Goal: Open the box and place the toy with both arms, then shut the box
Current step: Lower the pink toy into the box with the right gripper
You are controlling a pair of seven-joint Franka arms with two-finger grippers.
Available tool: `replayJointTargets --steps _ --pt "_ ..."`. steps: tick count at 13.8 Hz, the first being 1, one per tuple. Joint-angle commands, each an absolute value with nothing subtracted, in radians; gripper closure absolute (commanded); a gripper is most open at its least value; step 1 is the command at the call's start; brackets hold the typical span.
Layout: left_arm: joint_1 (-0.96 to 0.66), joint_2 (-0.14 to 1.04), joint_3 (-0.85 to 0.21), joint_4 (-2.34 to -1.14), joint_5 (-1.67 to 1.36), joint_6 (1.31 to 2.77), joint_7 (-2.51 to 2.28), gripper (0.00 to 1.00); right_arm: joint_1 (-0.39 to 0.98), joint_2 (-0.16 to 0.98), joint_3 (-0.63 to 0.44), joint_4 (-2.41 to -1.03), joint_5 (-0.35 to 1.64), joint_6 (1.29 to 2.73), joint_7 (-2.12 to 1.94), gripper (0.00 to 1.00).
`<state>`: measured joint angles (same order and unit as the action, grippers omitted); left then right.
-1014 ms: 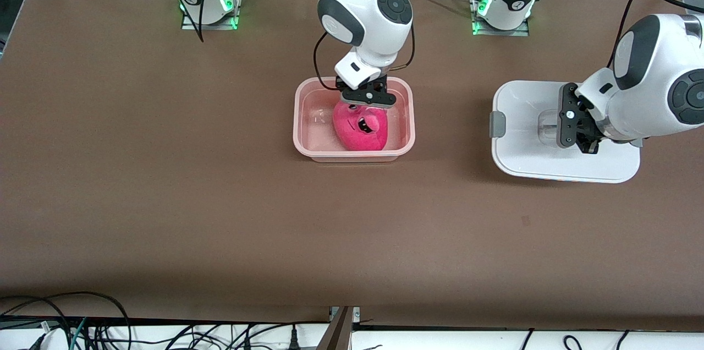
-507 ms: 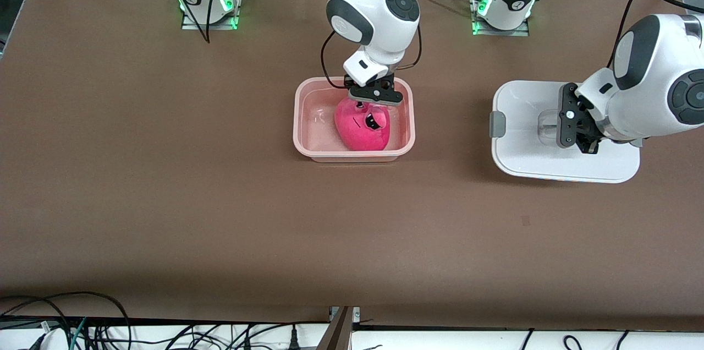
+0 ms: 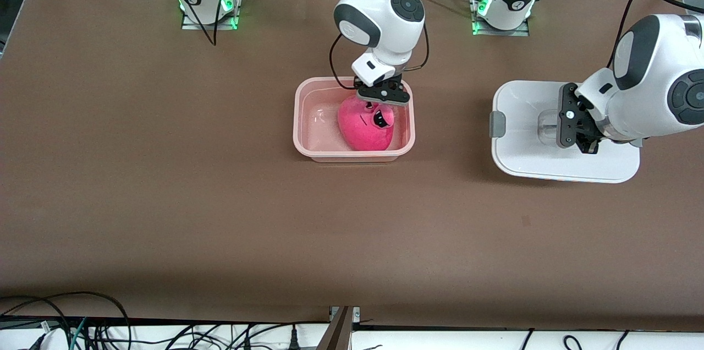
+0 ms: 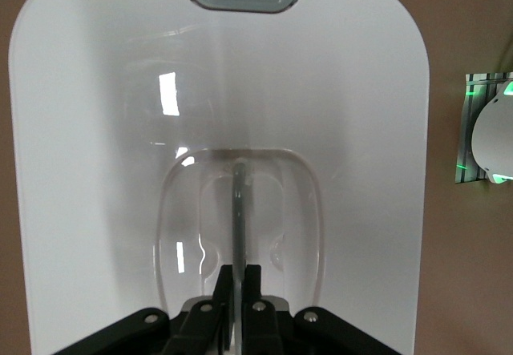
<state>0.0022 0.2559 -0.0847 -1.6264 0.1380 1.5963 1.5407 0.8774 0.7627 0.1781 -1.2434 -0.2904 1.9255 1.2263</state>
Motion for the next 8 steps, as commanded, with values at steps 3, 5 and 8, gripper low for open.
replayJointTargets --steps 3,5,8 --pt "0.009 0.244 -0.086 -1.634 0.115 1.598 1.583 1.00 0.897 0.813 0.164 -1.210 -0.310 1.966 1.278 0.82" --pt "0.009 0.244 -0.086 -1.634 0.114 1.598 1.583 1.00 0.897 0.816 0.164 -1.212 -0.310 1.979 1.279 0.78" --pt "0.009 0.244 -0.086 -1.634 0.114 1.598 1.583 1.00 0.897 0.831 0.164 -1.212 -0.311 2.022 1.279 0.00"
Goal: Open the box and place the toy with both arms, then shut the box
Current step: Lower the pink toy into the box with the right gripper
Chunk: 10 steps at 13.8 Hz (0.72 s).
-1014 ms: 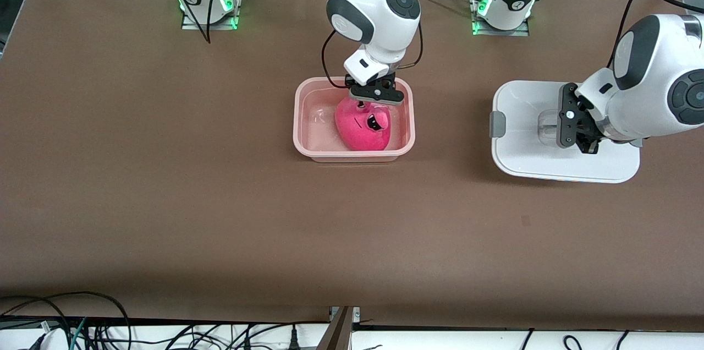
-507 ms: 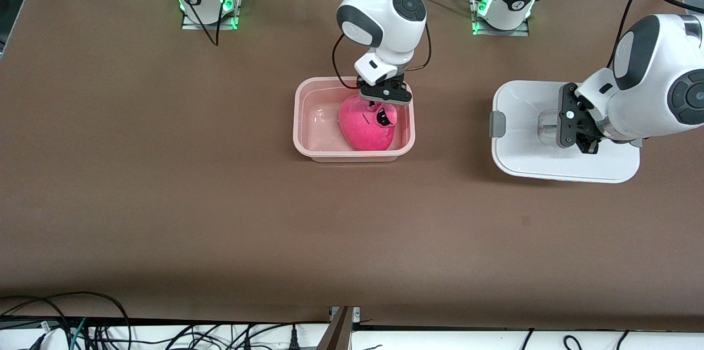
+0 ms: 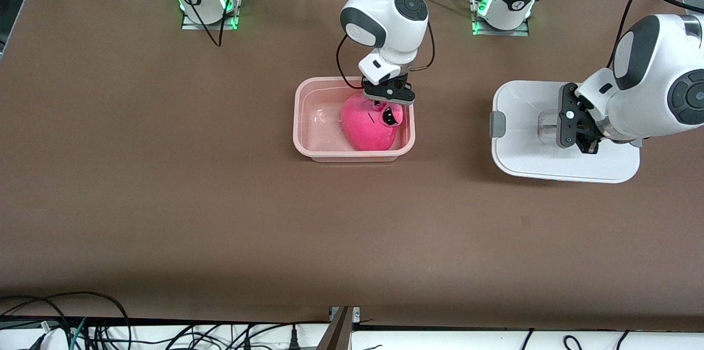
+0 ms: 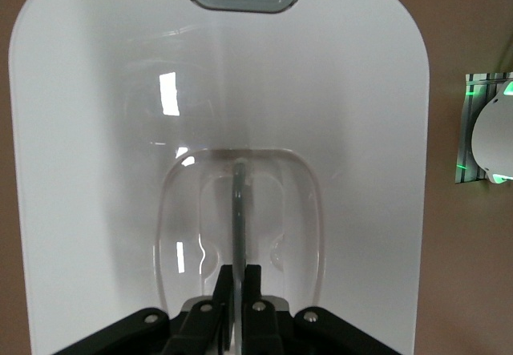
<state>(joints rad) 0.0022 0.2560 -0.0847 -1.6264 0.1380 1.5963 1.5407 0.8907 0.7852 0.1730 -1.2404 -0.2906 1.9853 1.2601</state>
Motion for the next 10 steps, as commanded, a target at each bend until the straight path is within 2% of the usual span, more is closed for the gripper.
replayJointTargets --steps 1,5,10 --pt "0.009 0.244 -0.086 -1.634 0.114 1.598 1.583 1.00 0.897 0.837 0.164 -1.210 -0.310 2.040 1.281 0.00" --pt "0.009 0.244 -0.086 -1.634 0.114 1.598 1.583 1.00 0.884 0.836 0.158 -1.210 -0.305 2.086 1.279 0.00" --pt "0.009 0.244 -0.086 -1.634 0.114 1.598 1.583 1.00 0.864 0.813 0.158 -1.210 -0.302 2.063 1.255 0.00"
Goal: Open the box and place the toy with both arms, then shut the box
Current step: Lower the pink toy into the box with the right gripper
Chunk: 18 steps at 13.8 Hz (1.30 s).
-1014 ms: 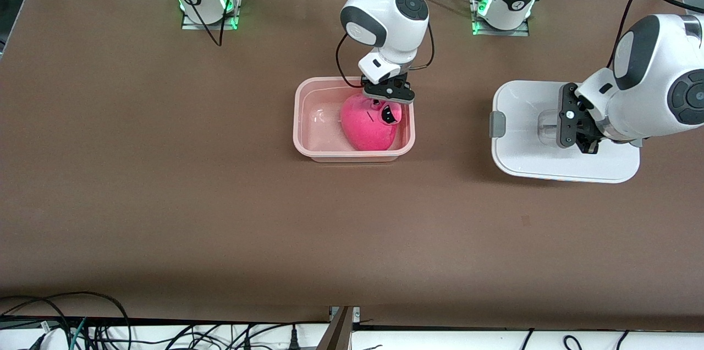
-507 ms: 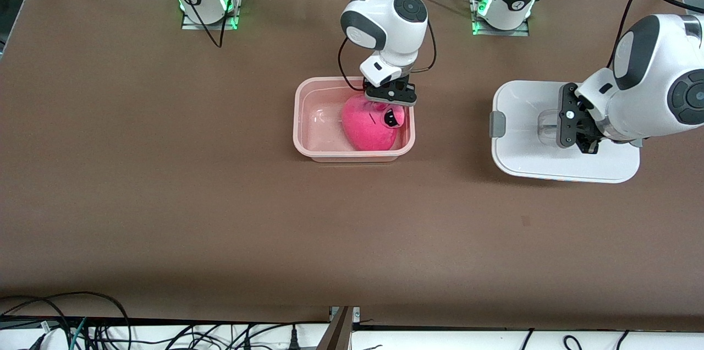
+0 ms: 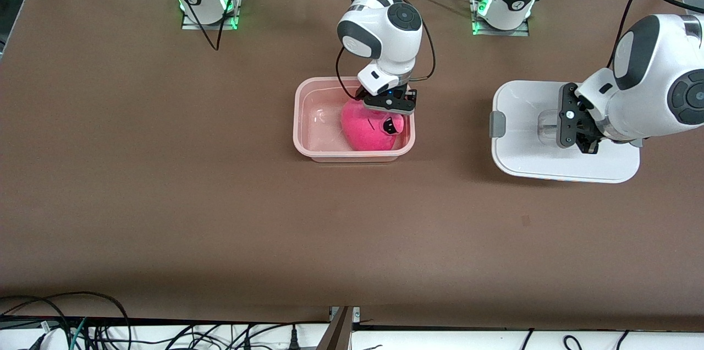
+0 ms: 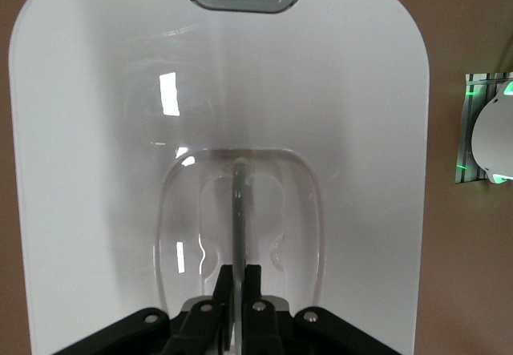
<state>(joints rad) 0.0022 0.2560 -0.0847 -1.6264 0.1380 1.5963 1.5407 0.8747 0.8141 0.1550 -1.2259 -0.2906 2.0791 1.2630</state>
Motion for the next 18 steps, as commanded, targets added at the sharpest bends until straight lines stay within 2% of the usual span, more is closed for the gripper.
replayJointTargets --steps 1,5,12,18 --pt "0.009 0.244 -0.086 -1.634 0.114 1.598 1.583 1.00 0.862 0.813 0.158 -1.210 -0.304 2.057 1.253 0.00" --pt "0.009 0.244 -0.086 -1.634 0.114 1.598 1.583 1.00 0.859 0.811 0.158 -1.210 -0.304 2.042 1.253 0.00" --pt "0.009 0.244 -0.086 -1.634 0.115 1.598 1.583 1.00 0.833 0.756 0.158 -1.210 -0.296 1.905 1.095 0.00" --pt "0.006 0.244 -0.086 -1.634 0.114 1.598 1.582 1.00 0.808 0.746 0.156 -1.212 -0.296 1.870 1.028 0.00"
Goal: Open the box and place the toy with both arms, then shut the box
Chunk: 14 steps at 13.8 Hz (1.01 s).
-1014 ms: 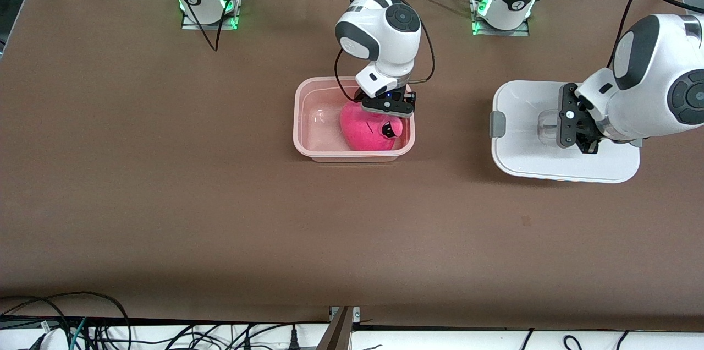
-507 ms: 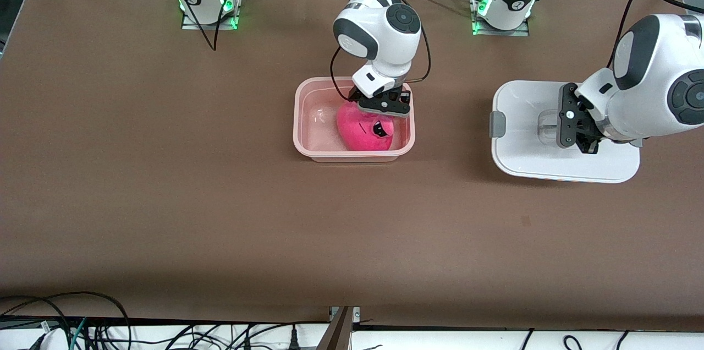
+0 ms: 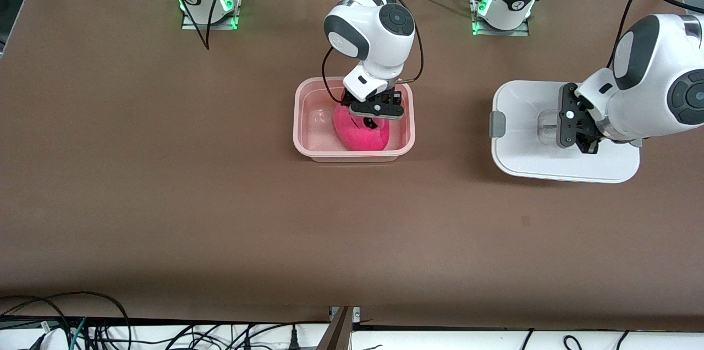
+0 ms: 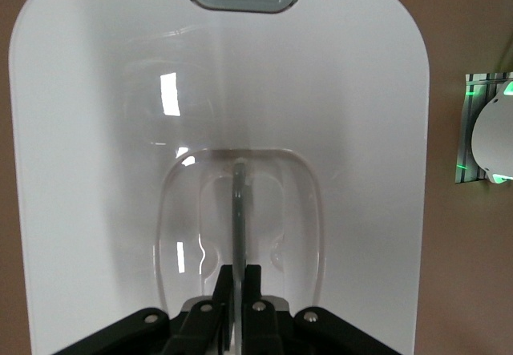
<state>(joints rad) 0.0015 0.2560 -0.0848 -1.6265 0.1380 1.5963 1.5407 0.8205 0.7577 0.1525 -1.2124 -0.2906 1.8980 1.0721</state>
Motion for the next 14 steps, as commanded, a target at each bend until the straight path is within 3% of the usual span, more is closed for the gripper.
replayJointTargets --steps 1,4,6,9,14 --pt "0.006 0.244 -0.086 -1.634 0.114 1.598 1.582 1.00 0.802 0.741 0.156 -1.212 -0.296 1.858 1.010 0.00" --pt "0.005 0.244 -0.086 -1.634 0.115 1.598 1.583 1.00 0.799 0.735 0.156 -1.213 -0.298 1.842 0.994 0.06" --pt "0.003 0.244 -0.086 -1.634 0.114 1.597 1.582 1.00 0.799 0.736 0.158 -1.213 -0.296 1.842 0.996 0.24" --pt "0.002 0.244 -0.086 -1.634 0.114 1.597 1.582 1.00 0.799 0.736 0.158 -1.216 -0.298 1.842 0.997 0.26" --pt "0.002 0.244 -0.086 -1.634 0.112 1.597 1.582 1.00 0.798 0.736 0.158 -1.216 -0.296 1.842 0.997 0.84"
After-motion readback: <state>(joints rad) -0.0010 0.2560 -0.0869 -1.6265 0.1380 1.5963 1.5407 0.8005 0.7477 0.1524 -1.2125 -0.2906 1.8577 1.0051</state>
